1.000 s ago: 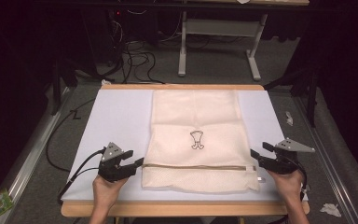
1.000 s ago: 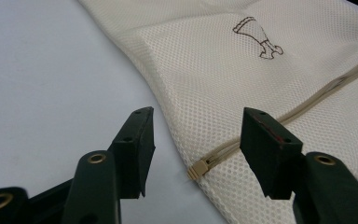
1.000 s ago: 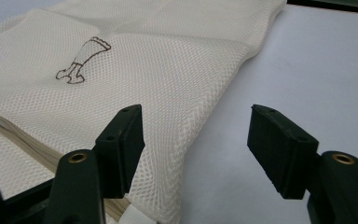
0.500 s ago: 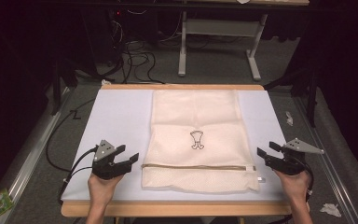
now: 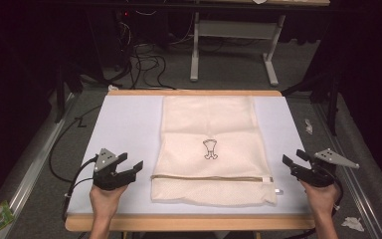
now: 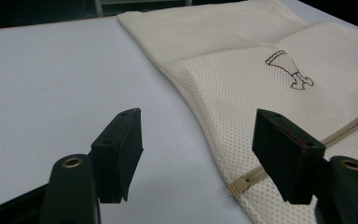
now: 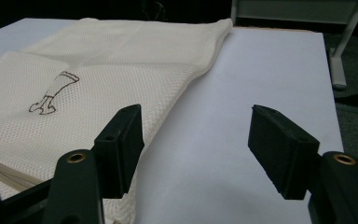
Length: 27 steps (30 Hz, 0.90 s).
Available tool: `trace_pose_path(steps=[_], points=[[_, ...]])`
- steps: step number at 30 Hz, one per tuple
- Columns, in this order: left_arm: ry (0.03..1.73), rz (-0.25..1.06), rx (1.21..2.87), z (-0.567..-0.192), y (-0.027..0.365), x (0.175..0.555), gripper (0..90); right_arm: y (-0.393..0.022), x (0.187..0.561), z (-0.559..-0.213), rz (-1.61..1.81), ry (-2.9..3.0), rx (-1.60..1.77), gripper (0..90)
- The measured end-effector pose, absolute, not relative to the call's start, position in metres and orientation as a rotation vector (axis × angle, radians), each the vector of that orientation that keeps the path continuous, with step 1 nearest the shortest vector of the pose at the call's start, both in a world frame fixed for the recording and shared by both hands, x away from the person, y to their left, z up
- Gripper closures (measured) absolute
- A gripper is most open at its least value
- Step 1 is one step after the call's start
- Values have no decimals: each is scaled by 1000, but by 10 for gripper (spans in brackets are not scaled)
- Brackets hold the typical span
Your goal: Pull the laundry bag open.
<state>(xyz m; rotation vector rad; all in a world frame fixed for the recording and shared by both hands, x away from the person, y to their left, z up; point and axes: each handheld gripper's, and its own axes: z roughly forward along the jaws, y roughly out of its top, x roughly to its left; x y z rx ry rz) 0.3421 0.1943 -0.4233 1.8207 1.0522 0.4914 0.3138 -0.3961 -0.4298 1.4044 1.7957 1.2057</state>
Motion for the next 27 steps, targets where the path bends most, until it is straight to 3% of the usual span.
trace_pose_path(steps=[27], points=[[1149, 509, 1758, -431, 219, 352, 349, -425, 306, -432, 1203, 1685, 1474, 347]])
